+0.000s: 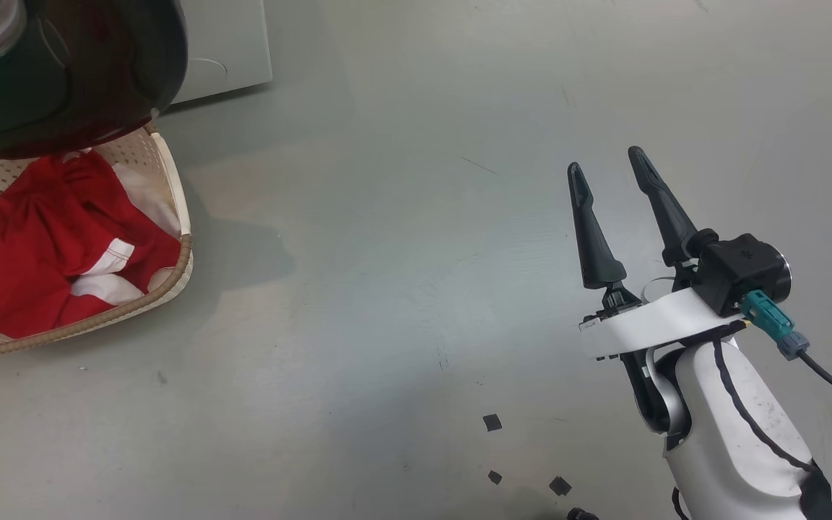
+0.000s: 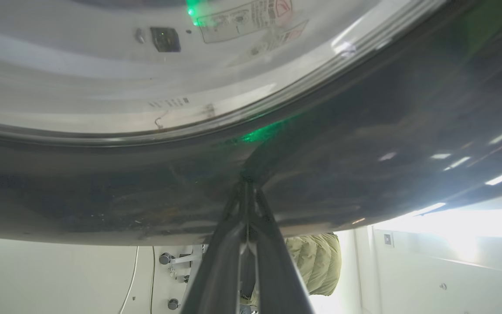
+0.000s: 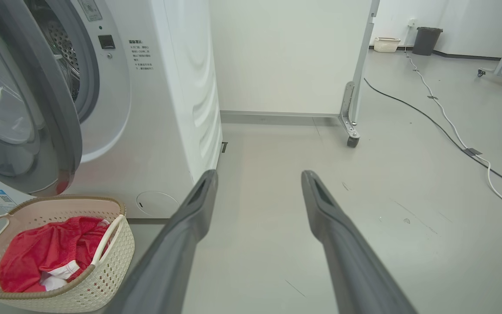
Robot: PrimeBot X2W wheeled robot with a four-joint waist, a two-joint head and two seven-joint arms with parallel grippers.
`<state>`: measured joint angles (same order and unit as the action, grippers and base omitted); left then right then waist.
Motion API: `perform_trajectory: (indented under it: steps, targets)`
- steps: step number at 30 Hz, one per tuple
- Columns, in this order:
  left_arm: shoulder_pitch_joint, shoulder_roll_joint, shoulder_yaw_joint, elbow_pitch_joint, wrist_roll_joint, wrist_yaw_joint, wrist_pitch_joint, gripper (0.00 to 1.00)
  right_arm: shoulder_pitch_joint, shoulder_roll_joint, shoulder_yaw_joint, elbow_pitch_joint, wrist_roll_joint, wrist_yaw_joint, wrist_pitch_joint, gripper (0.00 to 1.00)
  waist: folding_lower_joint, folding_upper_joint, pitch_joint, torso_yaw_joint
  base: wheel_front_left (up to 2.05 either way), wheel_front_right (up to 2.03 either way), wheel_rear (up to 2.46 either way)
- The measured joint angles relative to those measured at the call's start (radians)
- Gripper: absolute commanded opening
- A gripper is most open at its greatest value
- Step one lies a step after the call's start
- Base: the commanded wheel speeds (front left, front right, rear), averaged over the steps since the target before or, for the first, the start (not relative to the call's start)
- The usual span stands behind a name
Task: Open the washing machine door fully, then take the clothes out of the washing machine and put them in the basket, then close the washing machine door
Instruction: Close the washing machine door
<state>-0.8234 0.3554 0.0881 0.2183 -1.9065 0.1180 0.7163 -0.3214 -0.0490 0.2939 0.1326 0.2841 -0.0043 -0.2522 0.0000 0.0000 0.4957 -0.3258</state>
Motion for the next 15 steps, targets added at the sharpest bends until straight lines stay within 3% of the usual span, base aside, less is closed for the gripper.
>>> perform_trajectory:
  steps: [8,15]
  targets:
    - [-0.014,-0.017,-0.032,0.027,0.005,-0.002,0.014,0.0,0.0,0.0,-0.017,0.004,0.0,-0.009,0.0,1.0,0.0,0.0,-0.01,0.023,0.0,0.0,0.0]
    - [-0.008,-0.023,-0.033,0.035,0.006,-0.049,0.031,0.0,0.0,0.0,-0.025,0.013,-0.003,-0.009,0.0,1.0,0.0,0.0,-0.028,0.06,0.0,0.0,0.0]
